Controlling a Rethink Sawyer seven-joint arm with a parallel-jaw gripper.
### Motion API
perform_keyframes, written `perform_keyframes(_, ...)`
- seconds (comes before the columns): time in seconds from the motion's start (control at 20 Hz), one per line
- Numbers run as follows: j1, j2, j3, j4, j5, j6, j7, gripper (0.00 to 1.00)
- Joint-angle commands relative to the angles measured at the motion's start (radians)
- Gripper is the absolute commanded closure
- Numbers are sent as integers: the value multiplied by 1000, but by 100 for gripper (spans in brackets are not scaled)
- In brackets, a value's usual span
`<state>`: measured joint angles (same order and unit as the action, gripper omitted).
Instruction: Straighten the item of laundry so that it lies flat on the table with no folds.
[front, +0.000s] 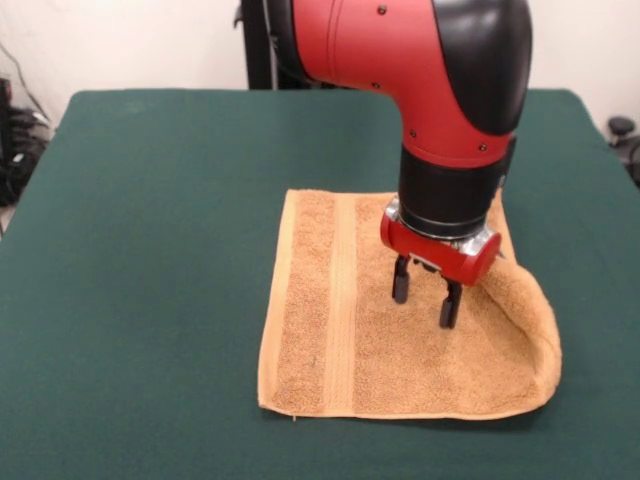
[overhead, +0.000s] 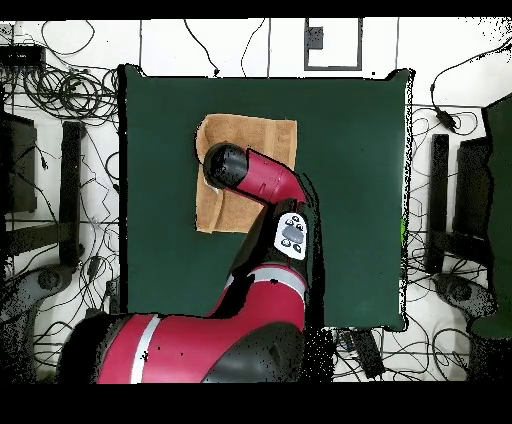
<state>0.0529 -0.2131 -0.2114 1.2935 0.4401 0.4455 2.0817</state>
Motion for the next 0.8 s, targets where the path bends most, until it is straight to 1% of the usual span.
perform_keyframes(0.05,53,-9,75,-22,70,113,273,0)
perform_keyframes(0.2,53,-12,74,-26,74,122,273,0)
perform_keyframes(0.3,46,-20,92,-20,81,109,263,0)
perform_keyframes(0.5,56,-44,100,-21,96,126,277,0)
perform_keyframes(0.65,66,-57,102,-27,110,140,292,0)
perform_keyframes(0.8,80,-53,82,-52,115,170,307,0)
